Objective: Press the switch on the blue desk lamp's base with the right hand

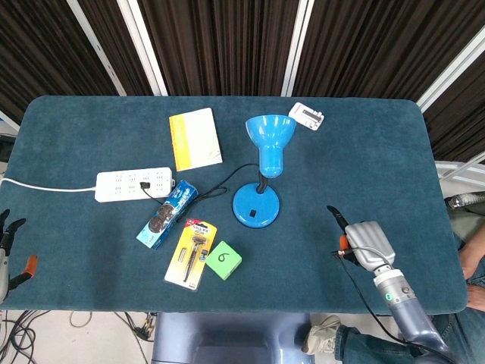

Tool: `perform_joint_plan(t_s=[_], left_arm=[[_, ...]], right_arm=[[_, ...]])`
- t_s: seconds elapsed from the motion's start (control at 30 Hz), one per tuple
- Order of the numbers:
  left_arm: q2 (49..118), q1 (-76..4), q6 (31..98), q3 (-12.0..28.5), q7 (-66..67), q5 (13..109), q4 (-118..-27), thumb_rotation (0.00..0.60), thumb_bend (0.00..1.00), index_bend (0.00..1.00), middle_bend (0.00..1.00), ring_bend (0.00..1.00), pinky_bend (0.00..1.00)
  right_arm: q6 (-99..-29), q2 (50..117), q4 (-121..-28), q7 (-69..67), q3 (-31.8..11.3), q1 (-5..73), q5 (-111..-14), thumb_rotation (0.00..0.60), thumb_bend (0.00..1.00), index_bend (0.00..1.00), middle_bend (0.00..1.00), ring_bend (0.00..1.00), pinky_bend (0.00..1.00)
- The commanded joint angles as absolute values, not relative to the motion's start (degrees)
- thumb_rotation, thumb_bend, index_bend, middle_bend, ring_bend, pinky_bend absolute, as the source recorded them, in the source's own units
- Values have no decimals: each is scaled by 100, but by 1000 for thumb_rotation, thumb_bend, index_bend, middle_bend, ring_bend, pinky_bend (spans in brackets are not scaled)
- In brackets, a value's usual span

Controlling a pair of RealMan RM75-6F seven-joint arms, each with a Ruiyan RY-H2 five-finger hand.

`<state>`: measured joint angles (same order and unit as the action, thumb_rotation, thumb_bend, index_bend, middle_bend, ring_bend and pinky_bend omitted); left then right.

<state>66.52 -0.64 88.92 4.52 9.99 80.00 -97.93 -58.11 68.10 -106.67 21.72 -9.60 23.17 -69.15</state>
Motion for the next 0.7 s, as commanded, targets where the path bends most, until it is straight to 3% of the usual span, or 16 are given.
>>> perform_joint_plan(t_s=[0.03,0.4,0.7], left_arm=[[6647,-64,8882,456,1001,7978,-9799,600,364,160,0,0,0],[6634,-65,8846,475,1015,7876,-9835,600,370,160,0,0,0],[6605,-77,8799,504,980,7790,-9872,600,370,160,0,0,0]], right_arm=[[-5484,7109,-10626,2578,-1024,2656,-6487,600,835,0,847,903,612],[-5105,7758,-10591,3435,-1034,3489,-5286,600,843,0,848,903,717],[-5209,8287,-10416,4047,-1000,4133,-4443,600,842,0,848,903,782]])
